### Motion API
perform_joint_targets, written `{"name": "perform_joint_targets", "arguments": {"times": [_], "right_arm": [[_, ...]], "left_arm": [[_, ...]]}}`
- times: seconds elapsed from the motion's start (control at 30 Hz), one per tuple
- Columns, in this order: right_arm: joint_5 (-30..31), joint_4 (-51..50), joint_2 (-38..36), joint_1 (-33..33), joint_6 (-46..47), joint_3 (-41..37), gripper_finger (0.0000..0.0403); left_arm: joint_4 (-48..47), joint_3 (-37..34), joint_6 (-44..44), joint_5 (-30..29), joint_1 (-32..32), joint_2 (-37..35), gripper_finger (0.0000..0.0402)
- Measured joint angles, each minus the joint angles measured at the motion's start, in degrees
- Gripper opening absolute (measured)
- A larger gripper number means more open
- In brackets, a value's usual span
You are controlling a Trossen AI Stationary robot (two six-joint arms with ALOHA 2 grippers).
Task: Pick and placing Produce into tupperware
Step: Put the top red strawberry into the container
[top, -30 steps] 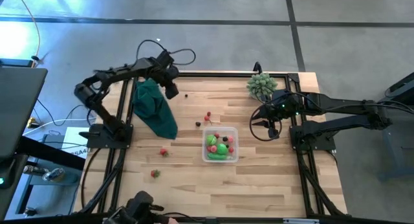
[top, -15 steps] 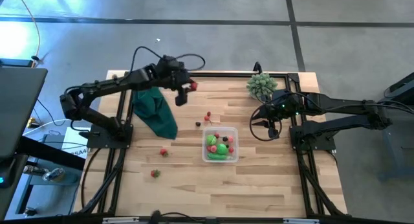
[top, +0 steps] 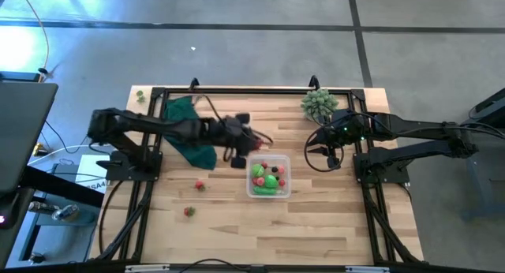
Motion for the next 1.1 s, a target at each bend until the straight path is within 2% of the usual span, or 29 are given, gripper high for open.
{"name": "perform_joint_targets", "arguments": {"times": [0.13,0.27,0.43,0.57,0.87,1.1], "right_arm": [[0.0,-0.01,-0.01,-0.02,-0.01,-0.02,0.0089],[0.0,0.02,0.0,-0.02,-0.02,-0.02,0.0089],[0.02,0.0,-0.02,-0.02,0.0,-0.02,0.0089],[0.0,0.03,-0.04,-0.02,0.0,-0.02,0.0089],[0.0,-0.03,0.02,-0.02,-0.02,-0.04,0.0089],[0.0,0.0,0.02,-0.02,0.0,-0.04,0.0089]], "left_arm": [[-2.35,4.42,-2.77,-0.46,-3.11,5.93,0.0138],[-9.69,11.23,-3.64,0.0,-5.19,11.72,0.0138],[-20.24,19.78,-2.68,2.43,-6.14,18.62,0.0138],[-24.66,24.59,-2.25,5.84,-6.04,23.48,0.0138],[-26.92,26.66,-2.1,9.65,-6.04,28.12,0.0138],[-27.09,26.62,-2.78,10.18,-6.01,28.59,0.0138]]}}
